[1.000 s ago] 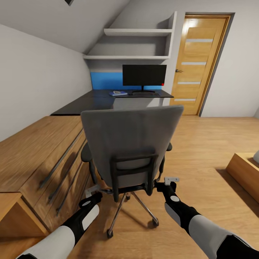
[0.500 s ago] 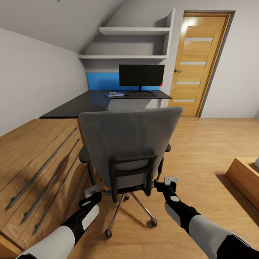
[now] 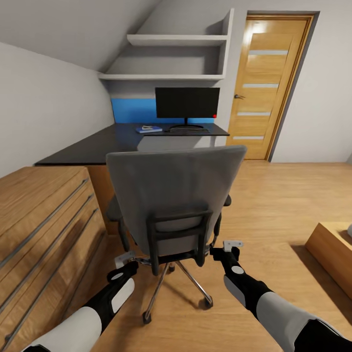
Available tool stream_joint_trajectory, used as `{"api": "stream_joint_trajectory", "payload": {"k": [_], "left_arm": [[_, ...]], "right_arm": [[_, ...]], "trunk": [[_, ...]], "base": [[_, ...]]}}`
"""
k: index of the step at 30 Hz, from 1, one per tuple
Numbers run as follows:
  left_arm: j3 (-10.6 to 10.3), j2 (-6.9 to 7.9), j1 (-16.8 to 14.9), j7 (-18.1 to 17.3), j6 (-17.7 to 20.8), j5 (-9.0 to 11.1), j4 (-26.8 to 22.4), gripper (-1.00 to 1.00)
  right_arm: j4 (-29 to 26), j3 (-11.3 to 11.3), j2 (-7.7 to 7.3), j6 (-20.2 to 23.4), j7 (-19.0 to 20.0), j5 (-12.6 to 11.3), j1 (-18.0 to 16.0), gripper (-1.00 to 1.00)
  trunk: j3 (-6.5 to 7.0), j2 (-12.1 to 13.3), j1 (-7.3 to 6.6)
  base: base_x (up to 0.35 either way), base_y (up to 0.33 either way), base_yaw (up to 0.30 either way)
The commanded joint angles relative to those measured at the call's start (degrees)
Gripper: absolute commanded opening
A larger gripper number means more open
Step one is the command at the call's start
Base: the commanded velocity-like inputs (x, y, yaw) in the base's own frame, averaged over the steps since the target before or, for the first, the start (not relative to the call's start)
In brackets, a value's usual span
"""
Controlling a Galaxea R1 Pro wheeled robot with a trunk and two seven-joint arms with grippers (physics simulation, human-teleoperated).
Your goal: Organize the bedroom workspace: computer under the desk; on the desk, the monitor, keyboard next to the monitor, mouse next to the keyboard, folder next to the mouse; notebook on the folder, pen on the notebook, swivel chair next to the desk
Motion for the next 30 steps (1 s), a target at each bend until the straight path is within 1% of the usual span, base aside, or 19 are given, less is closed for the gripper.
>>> {"api": "stream_joint_trajectory", "payload": {"k": [1, 30], "left_arm": [[-0.8, 0.0, 0.0, -0.1, -0.1, 1.5, -0.1, 1.0], [-0.8, 0.08, -0.1, -0.1, -0.1, 1.5, -0.1, 1.0]], "right_arm": [[-0.1, 0.5, -0.06, -0.2, -0.3, -0.5, 0.0, 1.0], [0.0, 0.5, -0.06, -0.2, -0.3, -0.5, 0.0, 1.0]], "trunk": [[-0.06, 0.0, 0.02], [-0.06, 0.0, 0.02]], "base": [[0.224, -0.217, 0.0], [0.222, -0.214, 0.0]]}}
